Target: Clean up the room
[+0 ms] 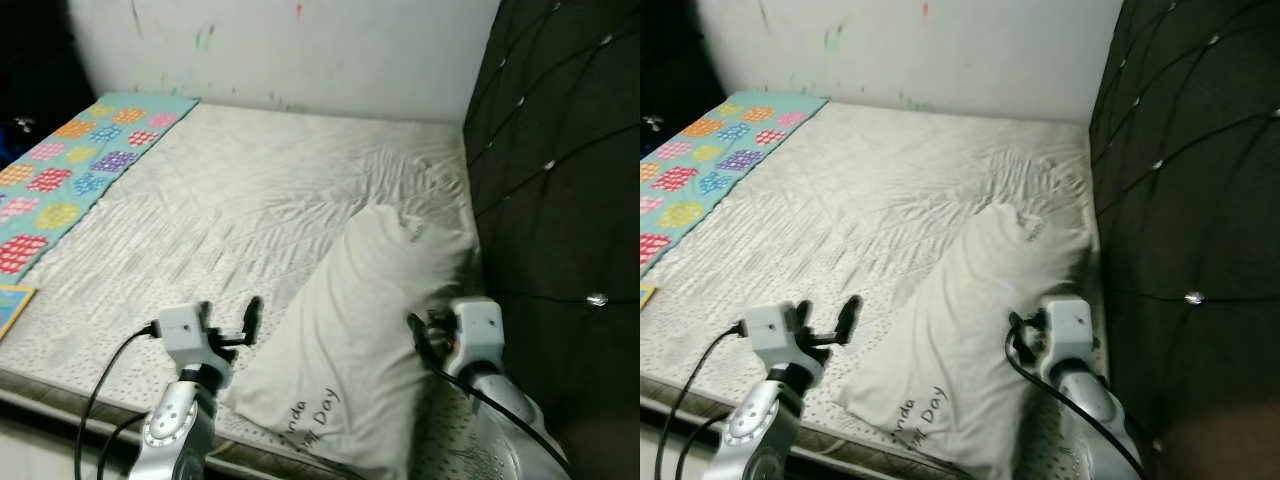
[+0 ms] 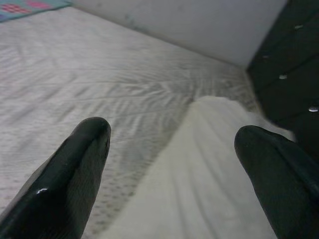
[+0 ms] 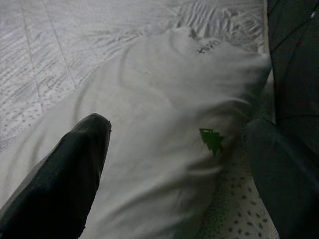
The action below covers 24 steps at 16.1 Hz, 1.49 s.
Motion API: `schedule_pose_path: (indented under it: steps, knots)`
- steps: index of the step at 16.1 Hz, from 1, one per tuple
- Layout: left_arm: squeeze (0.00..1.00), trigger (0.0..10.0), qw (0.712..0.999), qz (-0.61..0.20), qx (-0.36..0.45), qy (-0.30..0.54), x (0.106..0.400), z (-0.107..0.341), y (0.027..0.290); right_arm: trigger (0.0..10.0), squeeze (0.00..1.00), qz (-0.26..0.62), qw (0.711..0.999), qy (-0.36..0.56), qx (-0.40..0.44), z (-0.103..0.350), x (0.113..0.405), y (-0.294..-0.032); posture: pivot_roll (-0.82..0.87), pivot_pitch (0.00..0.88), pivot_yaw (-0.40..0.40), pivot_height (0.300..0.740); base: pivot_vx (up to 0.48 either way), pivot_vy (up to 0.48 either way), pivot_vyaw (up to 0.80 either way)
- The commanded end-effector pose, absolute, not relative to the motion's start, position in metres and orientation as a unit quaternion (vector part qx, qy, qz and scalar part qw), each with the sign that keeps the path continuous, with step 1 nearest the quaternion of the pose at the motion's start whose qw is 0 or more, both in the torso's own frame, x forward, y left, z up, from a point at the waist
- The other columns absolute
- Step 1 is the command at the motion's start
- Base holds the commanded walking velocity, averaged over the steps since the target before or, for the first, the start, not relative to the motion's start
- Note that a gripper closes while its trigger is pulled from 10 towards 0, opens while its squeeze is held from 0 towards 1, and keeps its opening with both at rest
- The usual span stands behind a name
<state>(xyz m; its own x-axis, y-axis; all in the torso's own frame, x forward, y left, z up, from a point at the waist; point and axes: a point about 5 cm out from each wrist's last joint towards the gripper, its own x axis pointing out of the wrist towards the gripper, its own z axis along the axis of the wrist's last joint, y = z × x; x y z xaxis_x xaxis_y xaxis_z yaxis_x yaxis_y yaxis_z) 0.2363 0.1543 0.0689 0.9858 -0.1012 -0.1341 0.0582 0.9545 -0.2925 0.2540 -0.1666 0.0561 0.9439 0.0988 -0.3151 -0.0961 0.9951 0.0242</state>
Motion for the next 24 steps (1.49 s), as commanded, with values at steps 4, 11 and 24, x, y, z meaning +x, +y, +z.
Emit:
schedule_pose_path:
  steps: [4,11,24]
  knots:
    - [0.00,10.0,0.986,-0.021,-0.140,0.082,0.234,0.066,0.166,10.0,0.00,0.069,0.988,0.141,0.010,0.066,0.261,-0.155,-0.07,0.000,0.006,0.740,0.000,0.000,0.00]
    - [0.00,10.0,0.986,-0.019,-0.143,0.085,0.234,0.065,0.165,10.0,0.00,0.071,0.987,0.141,0.007,0.066,0.261,-0.156,-0.07,0.000,0.005,0.740,0.000,0.000,-0.19]
    - [0.00,10.0,0.984,-0.016,-0.148,0.097,0.234,0.061,0.165,10.0,0.00,0.102,0.964,0.241,-0.038,0.041,0.257,-0.149,-0.07,0.000,-0.003,0.740,0.000,0.000,0.00]
